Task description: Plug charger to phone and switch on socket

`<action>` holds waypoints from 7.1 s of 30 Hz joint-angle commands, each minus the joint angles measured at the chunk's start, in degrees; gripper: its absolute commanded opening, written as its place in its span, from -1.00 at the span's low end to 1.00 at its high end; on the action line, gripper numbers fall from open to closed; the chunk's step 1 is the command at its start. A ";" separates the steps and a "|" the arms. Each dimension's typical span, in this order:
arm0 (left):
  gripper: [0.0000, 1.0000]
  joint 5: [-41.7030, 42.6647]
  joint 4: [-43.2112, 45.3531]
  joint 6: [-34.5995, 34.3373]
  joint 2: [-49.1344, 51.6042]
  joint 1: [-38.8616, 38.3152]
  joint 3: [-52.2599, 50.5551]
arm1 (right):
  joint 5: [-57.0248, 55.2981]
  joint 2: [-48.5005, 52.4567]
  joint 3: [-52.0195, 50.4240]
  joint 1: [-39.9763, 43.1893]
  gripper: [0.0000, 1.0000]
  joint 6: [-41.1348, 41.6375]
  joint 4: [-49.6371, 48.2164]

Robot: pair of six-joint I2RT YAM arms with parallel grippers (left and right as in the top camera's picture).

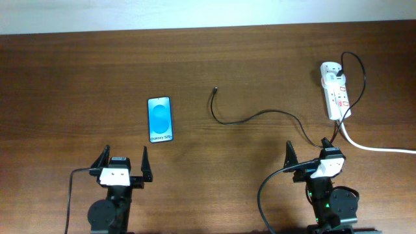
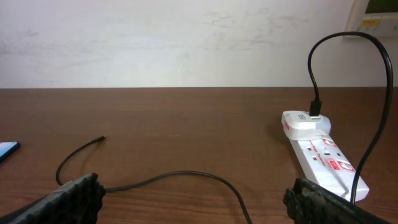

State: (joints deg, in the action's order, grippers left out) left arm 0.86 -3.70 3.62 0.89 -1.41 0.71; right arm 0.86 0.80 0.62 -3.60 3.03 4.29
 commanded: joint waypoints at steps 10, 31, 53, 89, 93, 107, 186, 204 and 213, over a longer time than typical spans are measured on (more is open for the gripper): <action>0.99 0.90 -0.04 -0.59 0.07 0.46 2.12 | -0.50 -0.59 -0.31 -0.52 0.97 0.26 0.28; 0.98 1.51 -9.33 -0.55 34.21 0.44 28.50 | -0.50 -0.61 -0.31 -0.52 0.97 0.26 0.26; 0.98 0.63 -26.47 2.51 65.33 -6.47 49.70 | -0.50 -0.59 -0.31 -0.52 0.97 0.26 0.28; 0.99 5.53 -54.66 -9.66 96.56 -9.05 85.59 | -0.50 -0.61 -0.31 -0.52 0.97 0.26 0.28; 0.99 5.11 -54.64 -10.10 100.74 -9.09 85.59 | -0.50 -0.61 -0.31 -0.52 0.97 0.26 0.26; 0.98 -2.32 -54.18 -11.37 108.32 -9.53 85.59 | -0.50 -0.59 -0.31 -0.52 0.97 0.26 0.28; 0.99 1.11 -49.48 -11.93 116.43 -6.58 85.59 | -0.50 -0.59 -0.31 -0.52 0.97 0.26 0.26; 0.99 1.31 -48.19 -14.32 116.45 -6.67 85.57 | -0.50 -0.59 -0.31 -0.52 0.97 0.26 0.26; 0.99 1.31 -48.13 -14.29 116.45 -6.84 85.57 | -0.50 -0.59 -0.31 -0.52 0.97 0.26 0.28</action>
State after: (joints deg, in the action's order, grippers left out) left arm 1.52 -51.96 -10.15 117.01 -8.19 85.30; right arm 0.86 0.80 0.62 -3.60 3.07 4.29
